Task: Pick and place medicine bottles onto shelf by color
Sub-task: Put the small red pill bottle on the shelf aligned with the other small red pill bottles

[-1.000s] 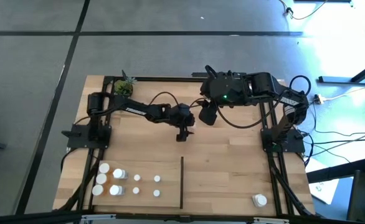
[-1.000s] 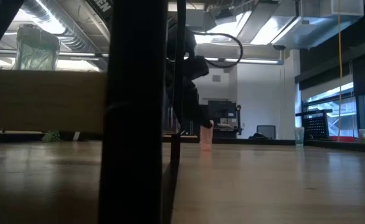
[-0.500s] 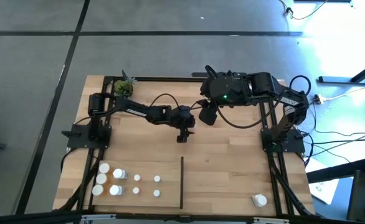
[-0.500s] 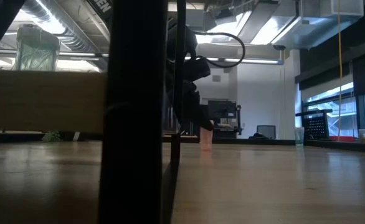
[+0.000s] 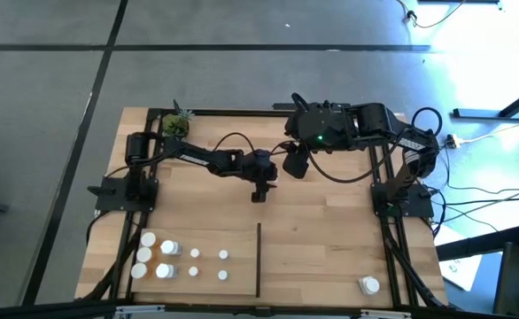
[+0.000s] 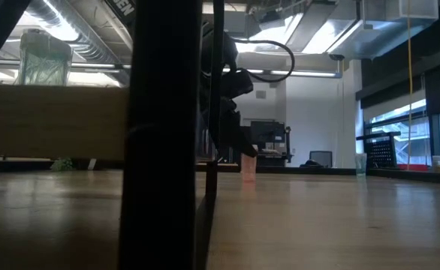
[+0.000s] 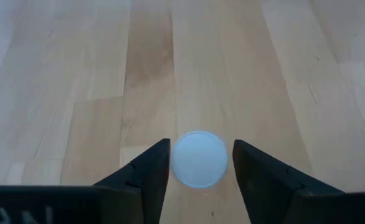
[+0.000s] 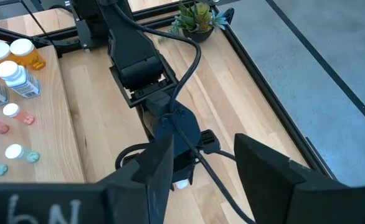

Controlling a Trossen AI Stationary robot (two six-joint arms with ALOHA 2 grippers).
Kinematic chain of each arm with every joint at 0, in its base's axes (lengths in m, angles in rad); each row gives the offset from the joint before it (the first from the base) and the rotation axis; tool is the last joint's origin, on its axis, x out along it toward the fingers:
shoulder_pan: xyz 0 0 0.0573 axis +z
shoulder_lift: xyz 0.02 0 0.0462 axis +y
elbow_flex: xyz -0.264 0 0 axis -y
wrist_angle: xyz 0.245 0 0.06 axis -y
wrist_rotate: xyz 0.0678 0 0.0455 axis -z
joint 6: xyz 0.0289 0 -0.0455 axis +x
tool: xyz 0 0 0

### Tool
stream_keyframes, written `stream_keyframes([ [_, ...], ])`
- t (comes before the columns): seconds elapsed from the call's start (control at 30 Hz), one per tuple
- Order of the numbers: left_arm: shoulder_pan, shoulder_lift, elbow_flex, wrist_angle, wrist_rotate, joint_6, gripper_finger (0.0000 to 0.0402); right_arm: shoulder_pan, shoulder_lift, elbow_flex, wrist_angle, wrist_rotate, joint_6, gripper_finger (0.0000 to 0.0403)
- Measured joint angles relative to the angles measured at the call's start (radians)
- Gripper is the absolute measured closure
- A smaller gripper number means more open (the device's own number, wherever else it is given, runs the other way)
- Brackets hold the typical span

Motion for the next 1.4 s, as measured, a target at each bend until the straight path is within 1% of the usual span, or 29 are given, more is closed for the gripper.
stream_keyframes([
  [0.33,0.0,-0.001,0.001,-0.011,0.002,0.0,0.0283,0.0,0.0,0.0,0.0,0.0,0.0,0.0232],
  [0.47,0.0,-0.003,0.001,-0.015,0.002,-0.005,0.0289,0.0,0.0,0.0,0.0,0.0,0.0,0.0232],
  [0.67,0.0,-0.06,0.0,-0.121,0.001,-0.025,0.0289,0.0,0.0,0.0,-0.003,0.0,0.0,0.0232],
  [0.9,-0.003,-0.203,0.0,-0.336,-0.007,-0.063,0.0289,0.0,0.0,0.0,-0.003,-0.001,0.0,0.0232],
  [1.07,-0.014,-0.348,0.0,-0.491,-0.013,-0.13,0.0289,0.0,0.0,0.0,-0.003,-0.001,0.002,0.0232],
  [1.2,-0.034,-0.475,-0.022,-0.577,-0.019,-0.18,0.0289,0.0,0.0,0.0,0.002,-0.008,0.002,0.0232],
  [1.27,-0.052,-0.548,-0.041,-0.591,-0.043,-0.208,0.0289,0.0,0.0,0.0,0.002,-0.015,0.001,0.0232],
  [1.4,-0.097,-0.692,-0.09,-0.682,-0.104,-0.301,0.0289,0.0,0.0,0.0,0.003,-0.025,-0.001,0.0232],
])
